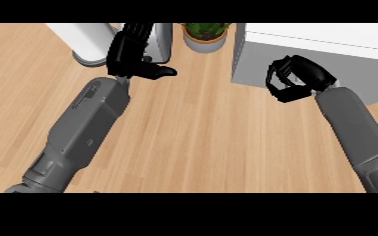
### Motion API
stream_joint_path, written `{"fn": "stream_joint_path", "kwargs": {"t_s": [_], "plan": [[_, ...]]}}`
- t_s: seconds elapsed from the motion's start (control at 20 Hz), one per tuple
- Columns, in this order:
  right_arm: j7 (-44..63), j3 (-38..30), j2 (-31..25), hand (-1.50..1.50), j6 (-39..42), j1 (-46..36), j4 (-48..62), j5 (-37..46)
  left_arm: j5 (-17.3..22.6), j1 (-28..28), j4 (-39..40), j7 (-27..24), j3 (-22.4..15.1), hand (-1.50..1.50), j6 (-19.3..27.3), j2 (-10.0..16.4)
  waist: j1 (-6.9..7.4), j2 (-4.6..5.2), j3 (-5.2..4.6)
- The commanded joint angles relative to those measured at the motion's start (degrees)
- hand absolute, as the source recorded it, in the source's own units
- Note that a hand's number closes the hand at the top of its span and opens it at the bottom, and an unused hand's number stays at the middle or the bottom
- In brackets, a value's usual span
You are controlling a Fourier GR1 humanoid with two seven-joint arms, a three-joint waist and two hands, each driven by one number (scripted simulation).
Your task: Pick up the cup, place it into the drawer and close the drawer
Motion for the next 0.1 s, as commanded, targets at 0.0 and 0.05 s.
{"fn": "stream_joint_path", "kwargs": {"t_s": [0.0,0.05], "plan": [[4.7,-5.3,-5.9,1.50,-8.2,-10.3,1.6,0.7,-0.2,1.2,-0.5,-0.1,-0.4,-1.50,-1.0,0.6,2.36,0.75,-0.84],[3.6,-5.3,-6.1,1.50,-7.7,-9.3,1.5,0.5,0.0,1.0,-0.6,-0.1,-0.1,-1.50,-0.6,0.4,1.96,1.00,-0.71]]}}
